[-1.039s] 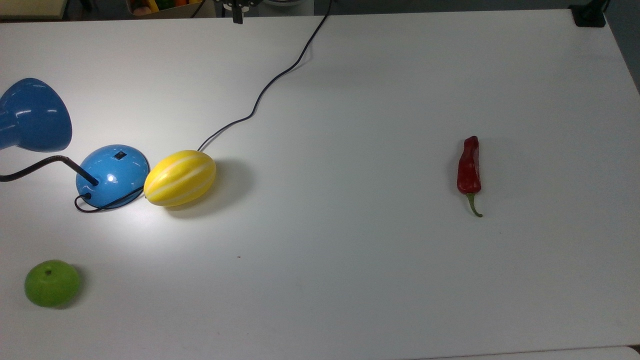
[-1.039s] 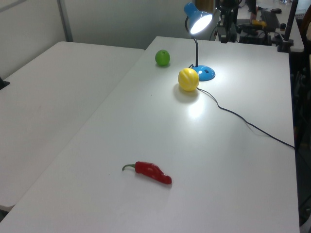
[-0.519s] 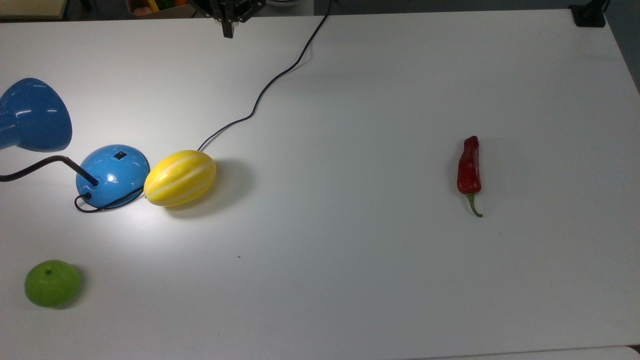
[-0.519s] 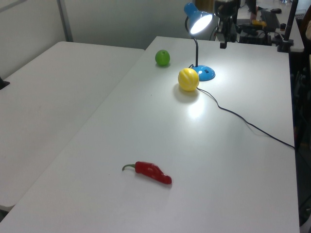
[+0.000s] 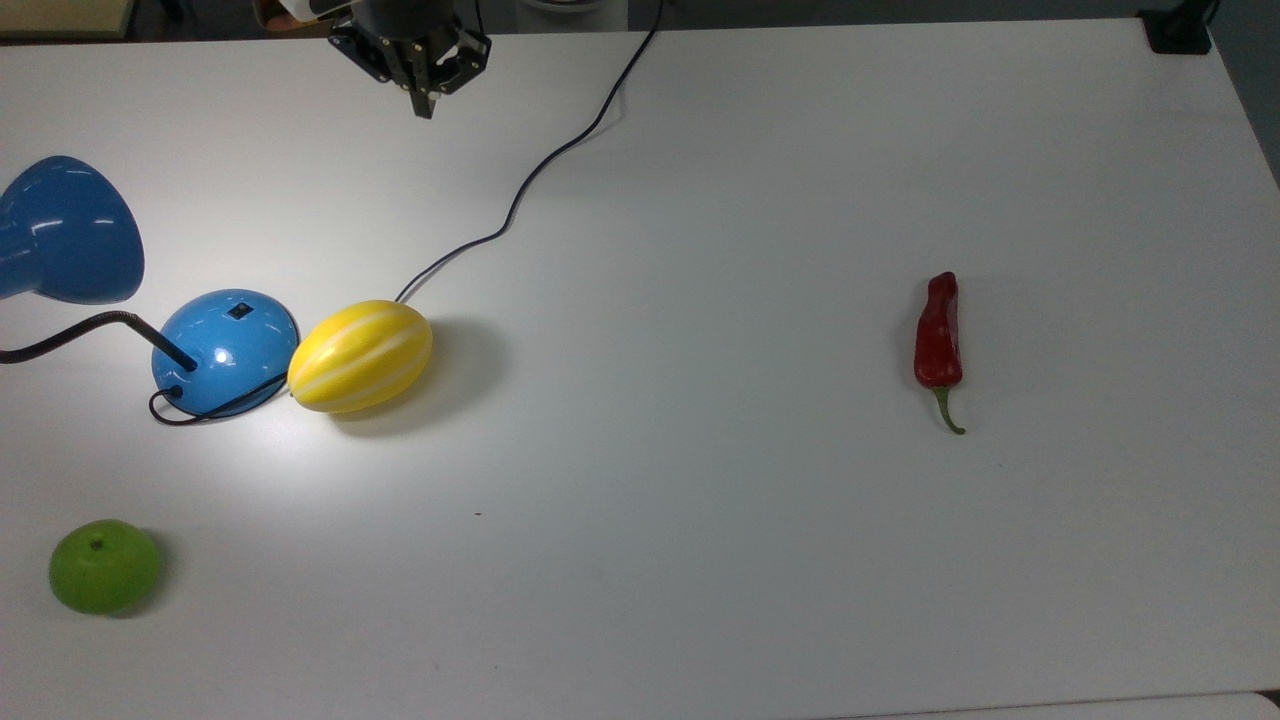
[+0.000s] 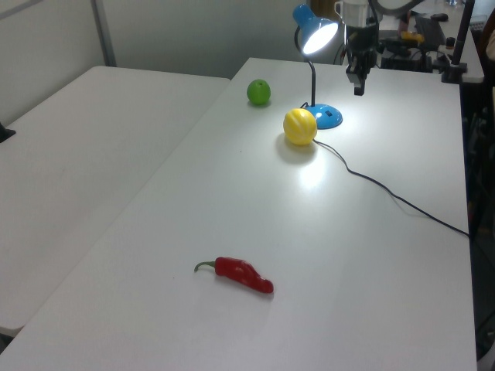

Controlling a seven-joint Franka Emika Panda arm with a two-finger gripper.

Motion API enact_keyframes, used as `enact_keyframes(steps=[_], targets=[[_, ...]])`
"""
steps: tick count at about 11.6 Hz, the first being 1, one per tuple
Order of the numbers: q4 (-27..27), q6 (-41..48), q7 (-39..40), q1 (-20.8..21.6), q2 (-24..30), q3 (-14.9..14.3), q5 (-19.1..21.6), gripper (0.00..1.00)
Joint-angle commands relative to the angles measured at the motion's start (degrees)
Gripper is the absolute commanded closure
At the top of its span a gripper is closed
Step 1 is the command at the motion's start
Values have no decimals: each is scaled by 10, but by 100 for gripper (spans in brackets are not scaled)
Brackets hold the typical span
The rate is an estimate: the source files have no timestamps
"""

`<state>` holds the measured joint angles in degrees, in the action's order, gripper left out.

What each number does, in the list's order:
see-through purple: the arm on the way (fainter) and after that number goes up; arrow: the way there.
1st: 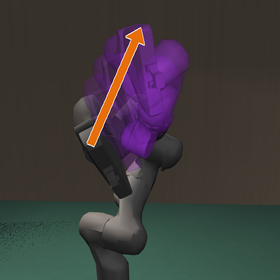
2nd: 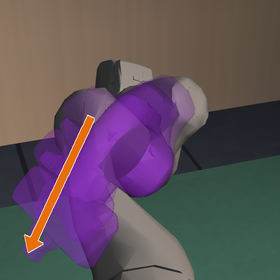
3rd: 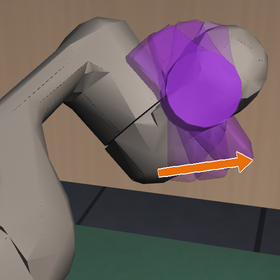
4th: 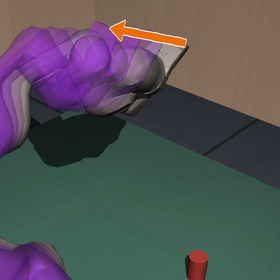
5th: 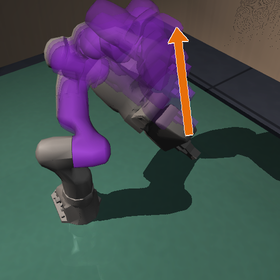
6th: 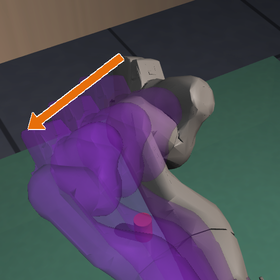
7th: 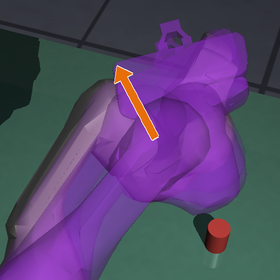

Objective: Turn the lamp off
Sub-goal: 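Move the gripper toward the blue lamp base and lower it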

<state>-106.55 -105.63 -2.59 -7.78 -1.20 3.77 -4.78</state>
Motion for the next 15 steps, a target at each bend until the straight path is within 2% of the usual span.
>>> enact_keyframes(steps=[1, 7, 15], targets=[[-62, -74, 4, -29, 2, -1, 3, 100], [-61, -197, 4, -94, -86, -2, -3, 100], [-56, -329, 7, -137, -148, -2, -7, 100]])
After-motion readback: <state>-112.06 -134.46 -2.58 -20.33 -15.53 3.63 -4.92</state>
